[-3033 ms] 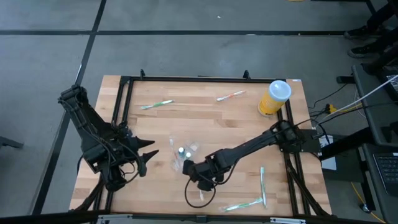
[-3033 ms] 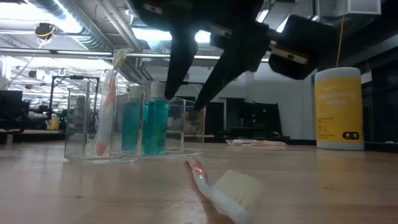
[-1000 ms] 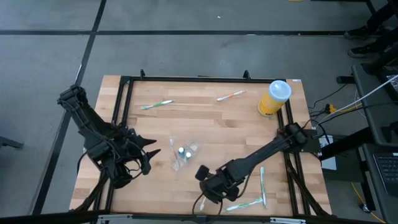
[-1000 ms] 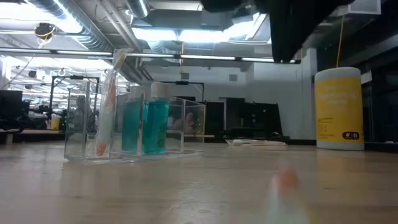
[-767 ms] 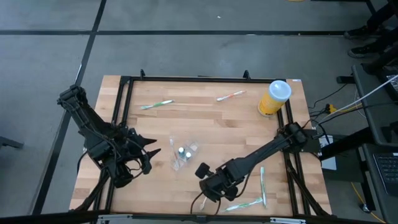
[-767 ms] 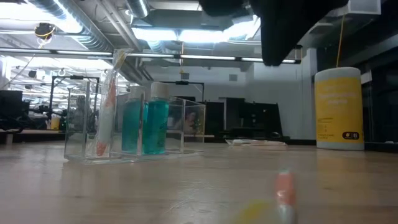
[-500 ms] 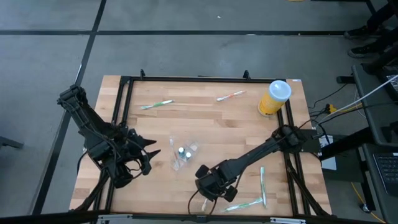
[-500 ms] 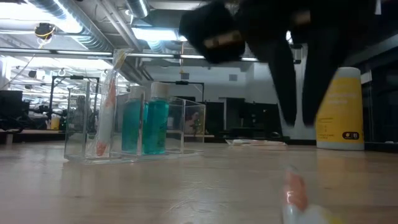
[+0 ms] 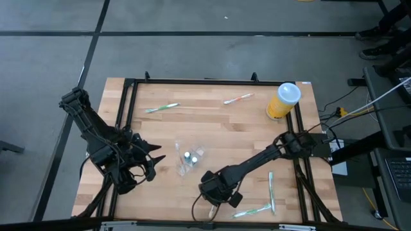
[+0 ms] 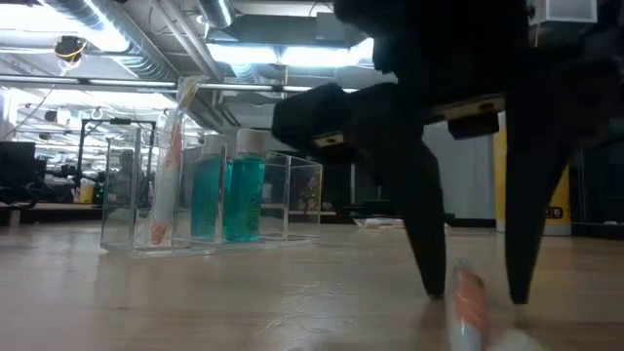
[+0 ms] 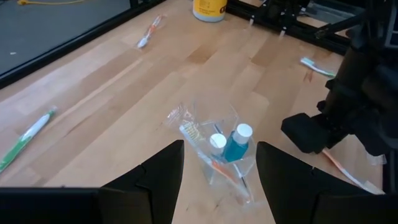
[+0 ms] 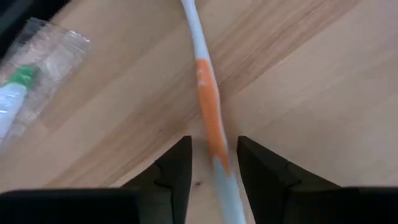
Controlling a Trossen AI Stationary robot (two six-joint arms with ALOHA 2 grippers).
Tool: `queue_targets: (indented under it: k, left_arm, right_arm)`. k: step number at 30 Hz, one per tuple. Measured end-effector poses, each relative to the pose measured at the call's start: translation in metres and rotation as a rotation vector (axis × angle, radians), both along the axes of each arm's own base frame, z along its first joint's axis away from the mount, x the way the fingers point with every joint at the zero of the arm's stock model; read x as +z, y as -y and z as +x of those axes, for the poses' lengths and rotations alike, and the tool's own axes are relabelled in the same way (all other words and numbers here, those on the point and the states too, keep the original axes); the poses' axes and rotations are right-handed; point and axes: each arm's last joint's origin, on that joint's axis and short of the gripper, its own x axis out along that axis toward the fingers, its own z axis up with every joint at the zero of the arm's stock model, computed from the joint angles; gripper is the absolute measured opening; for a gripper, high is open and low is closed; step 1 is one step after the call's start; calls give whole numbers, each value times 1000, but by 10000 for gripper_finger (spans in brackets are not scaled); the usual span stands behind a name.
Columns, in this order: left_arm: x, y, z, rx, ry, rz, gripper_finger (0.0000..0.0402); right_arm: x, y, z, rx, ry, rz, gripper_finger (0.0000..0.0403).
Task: Pick & Place toothbrushing station
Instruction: Put the bottom orange toothbrush into the transparent organizer
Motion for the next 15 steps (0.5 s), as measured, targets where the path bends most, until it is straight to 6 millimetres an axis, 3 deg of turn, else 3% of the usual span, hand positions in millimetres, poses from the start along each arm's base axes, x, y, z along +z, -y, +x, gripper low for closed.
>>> queue_targets:
  k: [6, 12, 15]
  left_arm:
    - [0, 0, 0, -4, -12, -14, 198]
    - [0, 0, 0, 3, -7, -27, 198]
    - [0, 0, 0, 4, -7, -31, 198]
  right_arm:
    - [-7, 0, 1, 3, -19, 3, 115]
    - [-8, 8, 6, 5, -8, -13, 30]
    - [-8, 14, 9, -11, -11, -9, 15]
